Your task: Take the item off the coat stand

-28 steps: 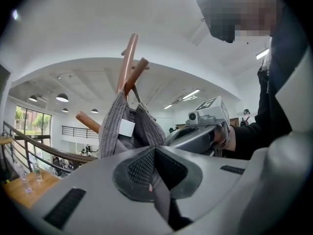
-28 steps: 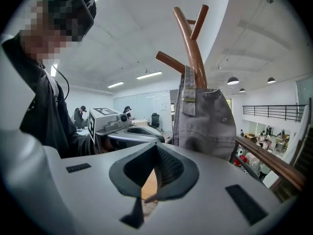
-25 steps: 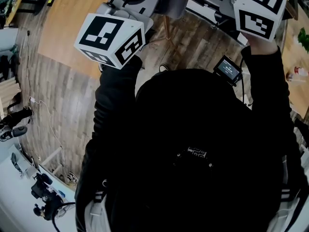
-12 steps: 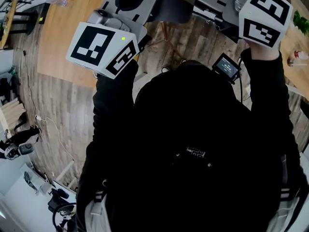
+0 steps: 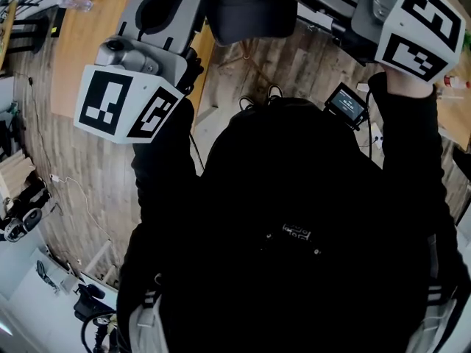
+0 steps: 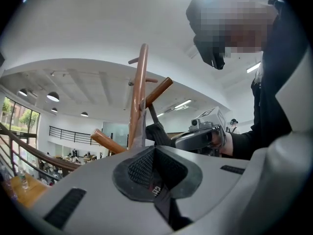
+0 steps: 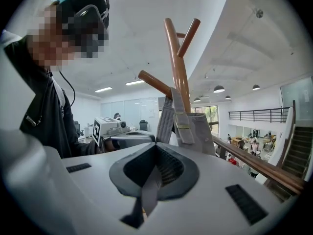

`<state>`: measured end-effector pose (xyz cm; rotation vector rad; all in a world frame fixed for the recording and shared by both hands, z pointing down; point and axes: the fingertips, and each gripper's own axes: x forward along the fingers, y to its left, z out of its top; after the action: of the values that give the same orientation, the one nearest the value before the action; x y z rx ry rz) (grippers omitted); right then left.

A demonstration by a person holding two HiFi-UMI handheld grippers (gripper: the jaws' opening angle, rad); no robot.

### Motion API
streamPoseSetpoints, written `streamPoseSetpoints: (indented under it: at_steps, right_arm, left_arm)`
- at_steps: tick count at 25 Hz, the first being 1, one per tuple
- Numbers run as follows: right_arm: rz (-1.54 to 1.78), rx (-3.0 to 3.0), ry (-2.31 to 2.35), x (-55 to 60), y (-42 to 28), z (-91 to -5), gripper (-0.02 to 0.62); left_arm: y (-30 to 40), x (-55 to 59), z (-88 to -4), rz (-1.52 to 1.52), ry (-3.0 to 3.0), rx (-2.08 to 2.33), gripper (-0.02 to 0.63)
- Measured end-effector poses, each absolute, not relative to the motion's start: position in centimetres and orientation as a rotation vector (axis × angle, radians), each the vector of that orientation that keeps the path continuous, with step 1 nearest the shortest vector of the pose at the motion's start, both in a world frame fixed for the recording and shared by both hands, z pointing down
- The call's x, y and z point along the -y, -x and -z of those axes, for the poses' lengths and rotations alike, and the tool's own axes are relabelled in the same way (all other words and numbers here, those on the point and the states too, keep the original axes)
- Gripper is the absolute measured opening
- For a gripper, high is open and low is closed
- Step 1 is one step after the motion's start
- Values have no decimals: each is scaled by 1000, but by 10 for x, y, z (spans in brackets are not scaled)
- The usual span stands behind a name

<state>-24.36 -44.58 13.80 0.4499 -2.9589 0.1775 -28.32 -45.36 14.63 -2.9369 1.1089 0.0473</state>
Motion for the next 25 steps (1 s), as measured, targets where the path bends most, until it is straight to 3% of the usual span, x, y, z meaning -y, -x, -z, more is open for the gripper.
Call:
streamPoseSetpoints:
  at_steps: [10, 14, 16, 20, 25]
  right_arm:
    - [-186, 3015, -512, 444, 237, -125, 17]
    - [-179, 3018, -560, 444, 230, -116, 17]
    - [-169, 3014, -573, 446, 228, -116, 83]
    - [-149, 3004, -595, 449, 226, -117, 157]
    - [-131, 2998, -629, 453, 221, -116, 197]
  left_arm:
    - [295, 447, -139, -48, 2914, -1163, 7]
    - [300, 449, -135, -51, 2884, -1175, 99]
    - [310, 453, -144, -51, 2879, -1213, 144]
    - [325, 456, -149, -62, 2869, -1275, 185]
    - [325, 449, -129, -124, 2843, -1246, 206]
